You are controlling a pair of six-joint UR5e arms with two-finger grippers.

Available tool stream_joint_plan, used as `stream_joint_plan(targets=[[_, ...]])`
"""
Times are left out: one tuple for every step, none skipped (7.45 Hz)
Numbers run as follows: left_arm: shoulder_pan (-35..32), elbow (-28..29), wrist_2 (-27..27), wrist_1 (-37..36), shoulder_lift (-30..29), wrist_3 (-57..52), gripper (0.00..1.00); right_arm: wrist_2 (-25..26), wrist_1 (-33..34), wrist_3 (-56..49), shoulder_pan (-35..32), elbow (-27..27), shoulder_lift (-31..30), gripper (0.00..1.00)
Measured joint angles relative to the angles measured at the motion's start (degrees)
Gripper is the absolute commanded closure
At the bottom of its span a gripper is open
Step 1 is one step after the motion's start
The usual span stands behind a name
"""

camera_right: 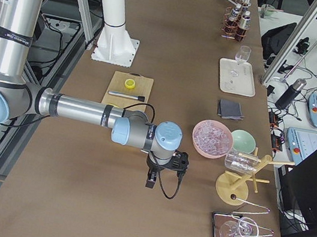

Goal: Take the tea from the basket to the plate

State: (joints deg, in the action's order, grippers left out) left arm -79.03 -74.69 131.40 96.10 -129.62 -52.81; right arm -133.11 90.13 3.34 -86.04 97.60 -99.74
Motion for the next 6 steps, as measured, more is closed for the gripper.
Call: stream_joint_plan(targets=[[0.44, 0.09, 0.0, 0.07, 0.02, 0.05, 0.4, 0.07, 0.07, 0.0, 0.0, -0.02, -0.02, 0.0], [0.84, 0.04, 0.0, 0.09, 0.04, 0.2, 0.77, 0.15, 0.15, 0.0, 0.0, -0.04, -0.07, 0.0], [1.11, -0.09, 0.0, 0.12, 0.12, 1.01, 1.0, 0.24, 0.24, 0.0, 0.0, -0.09, -0.14, 0.0], [1.22, -0.21, 0.0, 0.17, 0.22, 1.71, 1.0, 0.32, 0.28, 0.0, 0.0, -0.11, -0.17, 0.0], [1.1, -0.43, 0.06, 0.15, 0.28, 1.96, 1.0, 0.36, 0.3, 0.0, 0.03, -0.12, -0.19, 0.0], [0.84, -0.94, 0.2, 0.03, 0.32, 1.89, 1.0, 0.38, 0.31, 0.0, 0.02, -0.13, -0.24, 0.0]])
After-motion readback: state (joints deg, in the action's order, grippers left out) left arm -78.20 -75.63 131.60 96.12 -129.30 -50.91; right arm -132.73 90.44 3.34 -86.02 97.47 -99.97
